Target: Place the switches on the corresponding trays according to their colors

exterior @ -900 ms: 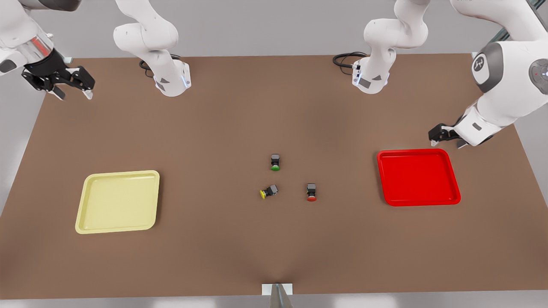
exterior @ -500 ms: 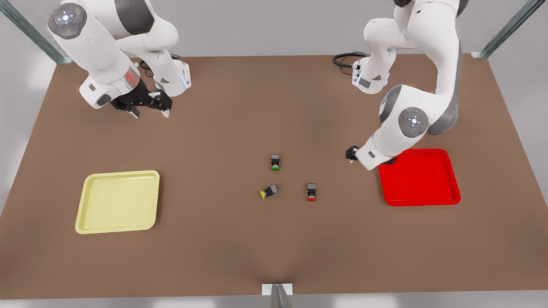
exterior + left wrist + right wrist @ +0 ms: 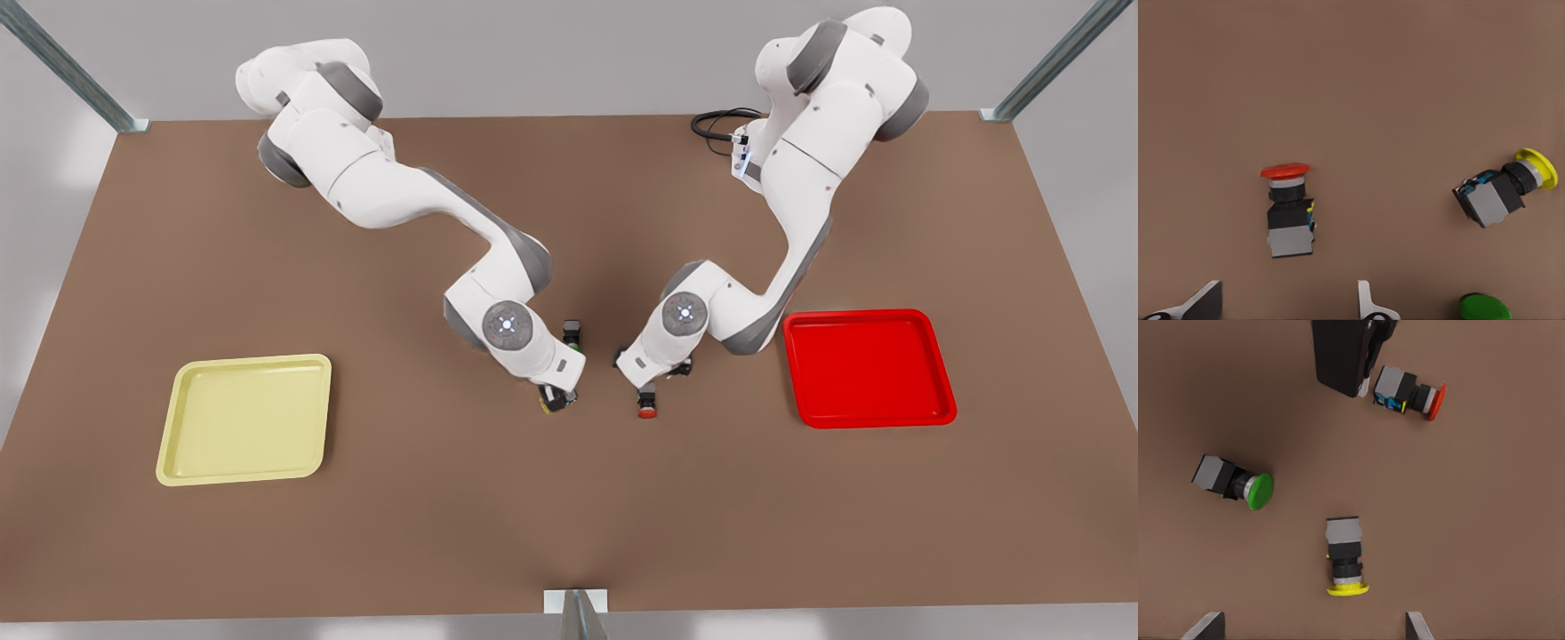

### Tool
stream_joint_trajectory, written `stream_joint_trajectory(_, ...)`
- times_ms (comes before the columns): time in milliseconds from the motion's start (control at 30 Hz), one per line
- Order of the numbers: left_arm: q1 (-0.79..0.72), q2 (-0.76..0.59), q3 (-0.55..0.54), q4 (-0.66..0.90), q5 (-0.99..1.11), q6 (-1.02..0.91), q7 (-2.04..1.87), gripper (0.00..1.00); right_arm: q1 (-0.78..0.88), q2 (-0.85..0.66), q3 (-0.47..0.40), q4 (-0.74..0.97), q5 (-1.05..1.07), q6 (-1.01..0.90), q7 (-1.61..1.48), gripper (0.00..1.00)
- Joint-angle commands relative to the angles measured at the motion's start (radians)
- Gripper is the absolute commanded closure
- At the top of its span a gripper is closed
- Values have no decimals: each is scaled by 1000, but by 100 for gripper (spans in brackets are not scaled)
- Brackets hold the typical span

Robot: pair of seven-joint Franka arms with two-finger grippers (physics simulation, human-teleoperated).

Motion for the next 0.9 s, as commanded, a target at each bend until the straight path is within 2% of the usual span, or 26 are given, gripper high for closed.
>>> stream_joint_trajectory(0, -2, 3, 0, 0, 24, 18, -8, 2, 0, 5, 0, 3, -2, 0, -1, 0)
stream_joint_trajectory(167, 0, 40, 2, 26, 41, 23, -11, 2, -4, 30, -38, -45, -2, 80, 19, 0)
stream_joint_trajectory(433, -2, 92, 12, 59, 89, 49, -40, 3, 4, 28, -40, -106, -5, 160, 71, 0)
stream_joint_trajectory(500, -2, 106, 12, 59, 90, 55, -43, 2, 22, 25, -38, -134, -16, 181, 162, 0)
stream_joint_trajectory(700, 0, 130, 20, 54, 124, 55, -59, 2, 34, 51, -40, -128, -13, 198, 159, 0)
stream_joint_trajectory(867, -2, 137, 20, 50, 132, 76, -74, 14, 33, 79, -61, -88, -13, 198, 125, 0)
